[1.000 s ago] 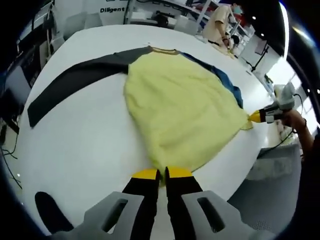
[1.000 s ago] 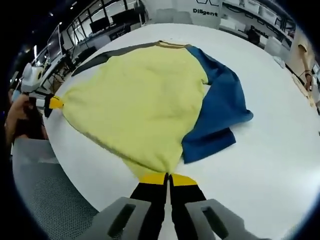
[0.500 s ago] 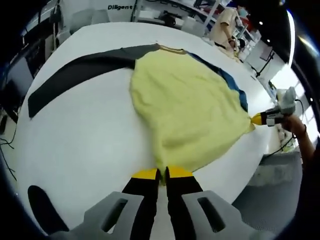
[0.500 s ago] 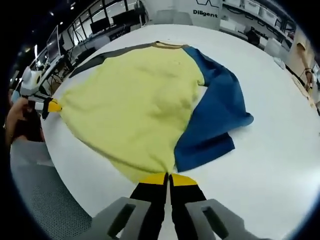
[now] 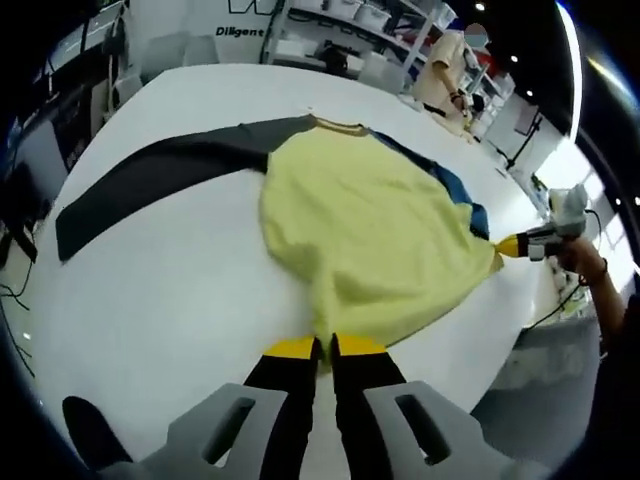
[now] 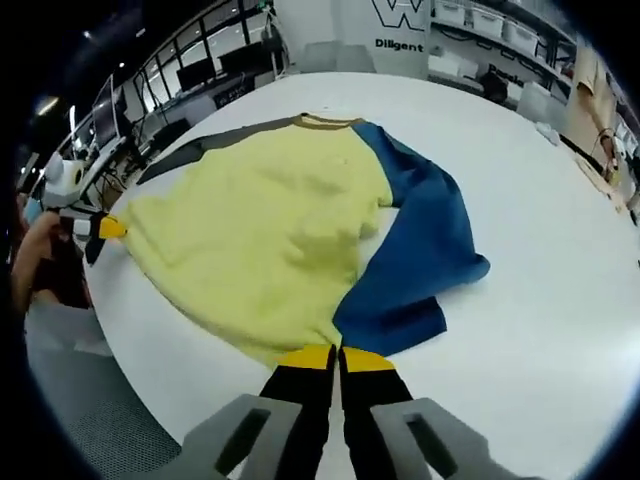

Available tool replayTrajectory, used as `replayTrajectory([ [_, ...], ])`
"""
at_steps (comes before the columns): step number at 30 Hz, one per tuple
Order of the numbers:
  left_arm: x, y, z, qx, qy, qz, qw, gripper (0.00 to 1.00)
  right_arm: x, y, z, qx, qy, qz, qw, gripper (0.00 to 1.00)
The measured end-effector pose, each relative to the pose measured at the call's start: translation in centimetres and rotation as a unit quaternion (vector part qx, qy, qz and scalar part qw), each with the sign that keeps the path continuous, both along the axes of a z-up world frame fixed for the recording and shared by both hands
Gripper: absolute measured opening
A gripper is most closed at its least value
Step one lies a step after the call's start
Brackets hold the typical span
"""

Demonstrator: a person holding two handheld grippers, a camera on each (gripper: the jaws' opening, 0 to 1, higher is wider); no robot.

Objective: Fold the garment on the visible template until the final outline fits inside the template.

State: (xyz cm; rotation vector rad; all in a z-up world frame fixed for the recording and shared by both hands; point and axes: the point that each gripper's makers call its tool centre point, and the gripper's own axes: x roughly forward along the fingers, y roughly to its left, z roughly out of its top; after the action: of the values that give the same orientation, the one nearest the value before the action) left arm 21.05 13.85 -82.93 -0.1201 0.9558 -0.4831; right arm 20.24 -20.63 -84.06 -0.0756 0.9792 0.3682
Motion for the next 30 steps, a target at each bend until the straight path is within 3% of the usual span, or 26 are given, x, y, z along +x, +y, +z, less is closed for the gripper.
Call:
replayTrajectory([
  [11, 2.7, -0.3, 0.2, -0.008, -0.016, 0.026, 0.9995, 0.02, 3.3, 0.3, 0.6, 0.012, -0.031, -0.018, 0.9993, 0.0],
  [15, 3.7, -0.1, -0.5, -0.001, -0.018, 0.035, 0.9992, 0.02, 4.8, 0.4, 0.3, 0.007, -0.047, -0.014, 0.9988, 0.0],
  [17, 4.4, 0.5, -1.7, 0.022, -0.013, 0.045, 0.9986, 0.02, 5.3, 0.2, 0.0, 0.005, -0.046, -0.019, 0.9987, 0.0],
  [23, 4.8, 0.6, -3.1, 0.033, -0.006, 0.049, 0.9982, 0.03, 5.8, 0.0, -1.0, -0.005, -0.036, -0.015, 0.9992, 0.0],
  [30, 5.0, 0.9, -3.1, 0.022, -0.011, 0.054, 0.9982, 0.06, 6.1, -0.3, -1.4, 0.007, -0.037, -0.031, 0.9988, 0.0],
])
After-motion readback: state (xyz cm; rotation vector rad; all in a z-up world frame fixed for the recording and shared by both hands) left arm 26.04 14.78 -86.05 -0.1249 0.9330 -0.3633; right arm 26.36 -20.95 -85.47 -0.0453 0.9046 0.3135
